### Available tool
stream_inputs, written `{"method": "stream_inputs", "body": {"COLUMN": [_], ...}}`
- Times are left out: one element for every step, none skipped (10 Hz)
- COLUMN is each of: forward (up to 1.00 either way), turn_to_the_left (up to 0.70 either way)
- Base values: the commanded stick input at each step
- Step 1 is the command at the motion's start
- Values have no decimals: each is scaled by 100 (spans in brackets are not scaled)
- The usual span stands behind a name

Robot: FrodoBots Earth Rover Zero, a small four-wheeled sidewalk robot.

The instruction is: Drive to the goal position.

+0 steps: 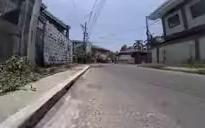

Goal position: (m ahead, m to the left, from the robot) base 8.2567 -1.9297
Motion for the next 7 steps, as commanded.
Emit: {"method": "stream_inputs", "body": {"forward": [100,100,100,100,100,100,100], "turn_to_the_left": [0,0,0,0,0,0,0]}}
